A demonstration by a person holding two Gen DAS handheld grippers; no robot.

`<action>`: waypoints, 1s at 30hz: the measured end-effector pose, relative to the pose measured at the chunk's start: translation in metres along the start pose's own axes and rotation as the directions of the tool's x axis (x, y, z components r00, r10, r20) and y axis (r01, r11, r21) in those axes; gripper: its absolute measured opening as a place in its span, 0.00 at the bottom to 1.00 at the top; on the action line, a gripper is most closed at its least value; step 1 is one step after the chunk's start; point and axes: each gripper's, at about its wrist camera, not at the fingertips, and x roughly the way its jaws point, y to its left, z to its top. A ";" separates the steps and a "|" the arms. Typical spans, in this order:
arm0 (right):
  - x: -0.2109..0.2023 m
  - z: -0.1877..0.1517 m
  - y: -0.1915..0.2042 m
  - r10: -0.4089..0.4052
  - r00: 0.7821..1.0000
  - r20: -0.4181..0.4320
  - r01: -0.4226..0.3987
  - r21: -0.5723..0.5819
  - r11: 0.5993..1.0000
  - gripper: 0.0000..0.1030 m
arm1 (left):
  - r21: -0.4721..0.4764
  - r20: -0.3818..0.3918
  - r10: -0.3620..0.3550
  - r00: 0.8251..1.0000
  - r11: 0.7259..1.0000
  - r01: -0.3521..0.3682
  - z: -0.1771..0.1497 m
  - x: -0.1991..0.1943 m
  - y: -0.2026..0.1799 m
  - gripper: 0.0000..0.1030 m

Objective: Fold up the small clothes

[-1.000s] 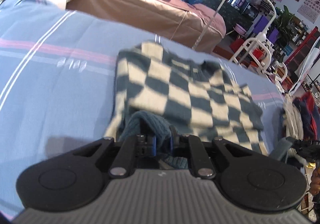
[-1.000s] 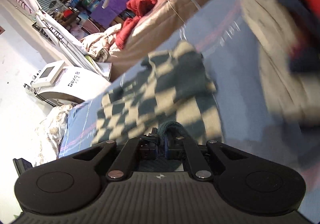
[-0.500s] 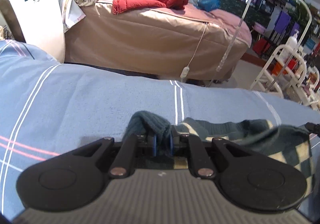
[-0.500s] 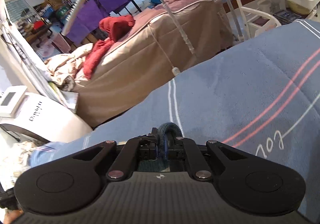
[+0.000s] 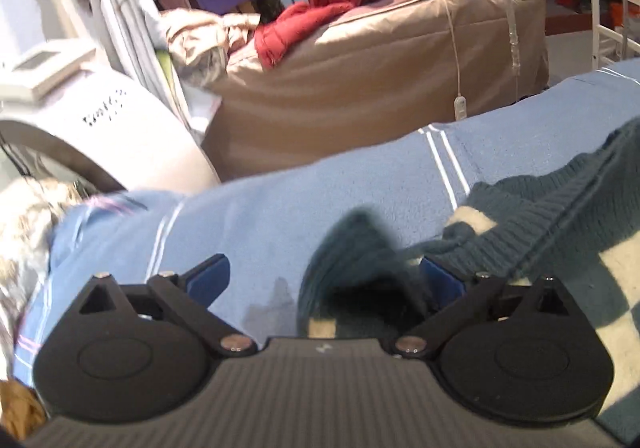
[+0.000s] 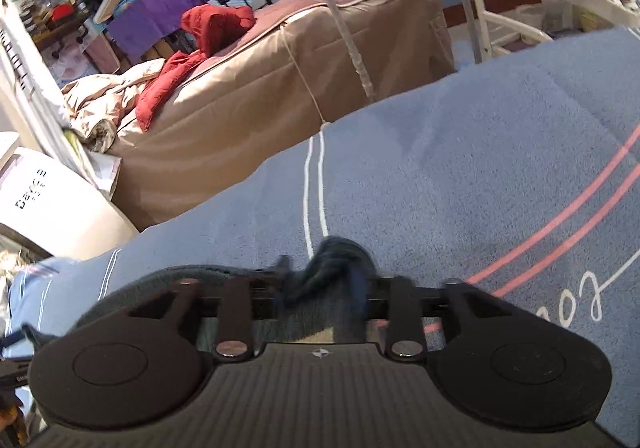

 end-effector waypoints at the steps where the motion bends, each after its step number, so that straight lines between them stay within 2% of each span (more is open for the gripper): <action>1: -0.006 0.001 0.003 -0.021 0.999 0.032 0.021 -0.027 0.999 1.00 | 0.007 -0.001 -0.003 1.000 1.000 0.003 0.003 -0.004 -0.002 1.00; 4: -0.025 0.002 0.011 -0.010 0.994 0.108 0.023 -0.115 0.993 1.00 | -0.015 -0.008 -0.026 1.000 1.000 0.026 0.010 -0.023 -0.003 1.00; 7: -0.045 -0.003 0.019 0.017 0.990 0.140 0.010 -0.190 0.982 1.00 | -0.016 0.028 -0.035 0.999 0.999 0.036 0.010 -0.048 -0.004 1.00; 10: -0.058 -0.016 0.030 0.056 0.990 0.133 -0.017 -0.275 0.961 1.00 | -0.022 0.035 -0.075 0.997 0.997 0.076 -0.002 -0.073 -0.006 1.00; 14: -0.065 -0.039 0.041 0.093 0.993 0.077 -0.056 -0.387 0.920 1.00 | -0.026 0.009 -0.113 0.993 0.993 0.114 -0.018 -0.088 -0.019 1.00; 17: -0.063 -0.056 0.042 0.092 0.995 0.045 -0.064 -0.428 0.902 1.00 | -0.022 -0.026 -0.127 0.992 0.992 0.126 -0.034 -0.090 -0.029 1.00; 22: -0.051 -0.077 0.036 0.037 0.999 0.009 -0.030 -0.437 0.899 1.00 | -0.008 -0.090 -0.108 0.990 0.994 0.107 -0.061 -0.073 -0.039 1.00; 26: -0.040 -0.088 0.036 0.021 1.000 0.003 -0.017 -0.477 0.879 1.00 | -0.079 -0.105 -0.139 0.985 0.988 0.131 -0.073 -0.057 -0.035 1.00; 30: -0.037 -0.095 0.034 0.030 0.999 0.022 -0.016 -0.473 0.881 1.00 | -0.153 -0.118 -0.182 0.976 0.975 0.164 -0.080 -0.048 -0.026 1.00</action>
